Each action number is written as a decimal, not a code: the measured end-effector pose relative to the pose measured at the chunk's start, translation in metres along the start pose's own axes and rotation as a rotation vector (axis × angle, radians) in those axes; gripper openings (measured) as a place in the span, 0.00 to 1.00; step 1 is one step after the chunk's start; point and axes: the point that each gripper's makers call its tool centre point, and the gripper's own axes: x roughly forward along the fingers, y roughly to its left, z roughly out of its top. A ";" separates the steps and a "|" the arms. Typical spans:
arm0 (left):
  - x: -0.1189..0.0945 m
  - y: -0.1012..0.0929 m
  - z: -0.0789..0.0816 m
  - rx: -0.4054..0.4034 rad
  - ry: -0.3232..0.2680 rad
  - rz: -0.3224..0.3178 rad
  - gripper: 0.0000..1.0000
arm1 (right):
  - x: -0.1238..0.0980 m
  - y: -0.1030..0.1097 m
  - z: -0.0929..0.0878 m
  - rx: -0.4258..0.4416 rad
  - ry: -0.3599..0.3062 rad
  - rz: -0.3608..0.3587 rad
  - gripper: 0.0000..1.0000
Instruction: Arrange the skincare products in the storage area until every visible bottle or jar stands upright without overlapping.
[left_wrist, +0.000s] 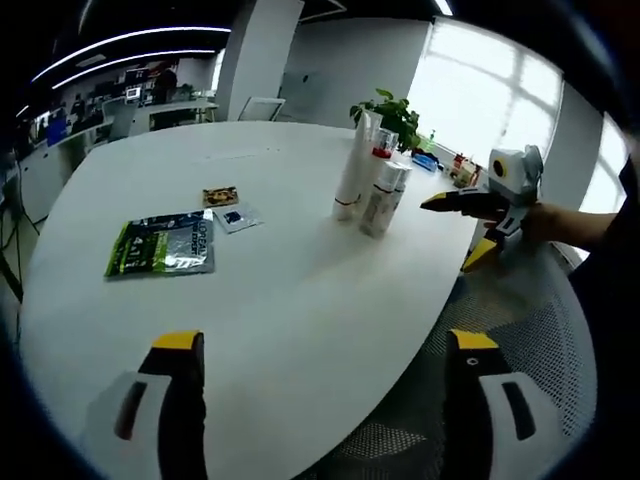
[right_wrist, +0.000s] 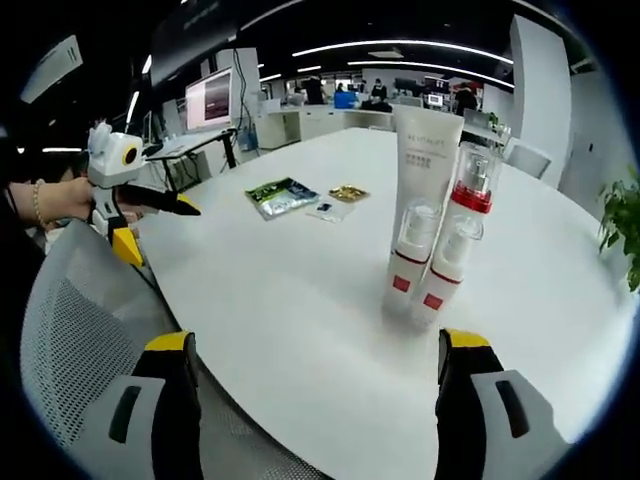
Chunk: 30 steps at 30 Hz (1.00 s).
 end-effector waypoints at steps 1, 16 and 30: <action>0.000 0.000 0.000 -0.001 0.001 0.001 0.94 | 0.000 0.000 0.000 -0.001 0.001 -0.002 0.99; -0.002 0.003 0.001 -0.031 -0.004 0.008 0.93 | 0.002 0.001 -0.005 -0.002 0.020 0.007 0.99; -0.002 0.025 0.015 0.057 0.052 0.011 0.92 | 0.001 -0.005 -0.005 0.035 0.015 -0.008 0.99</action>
